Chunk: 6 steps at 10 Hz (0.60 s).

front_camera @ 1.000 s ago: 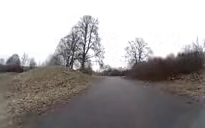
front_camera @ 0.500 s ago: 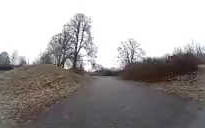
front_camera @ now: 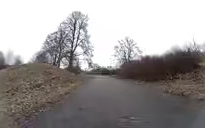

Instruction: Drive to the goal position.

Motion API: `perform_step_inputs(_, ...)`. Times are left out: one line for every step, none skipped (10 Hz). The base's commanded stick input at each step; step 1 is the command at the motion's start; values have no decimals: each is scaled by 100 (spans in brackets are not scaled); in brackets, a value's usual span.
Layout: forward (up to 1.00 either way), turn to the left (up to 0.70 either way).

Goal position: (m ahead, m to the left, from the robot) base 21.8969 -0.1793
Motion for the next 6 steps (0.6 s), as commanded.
perform_step_inputs(100, 0)
perform_step_inputs(100, 0)
perform_step_inputs(100, 0)
perform_step_inputs(100, 0)
perform_step_inputs(100, 0)
perform_step_inputs(100, 0)
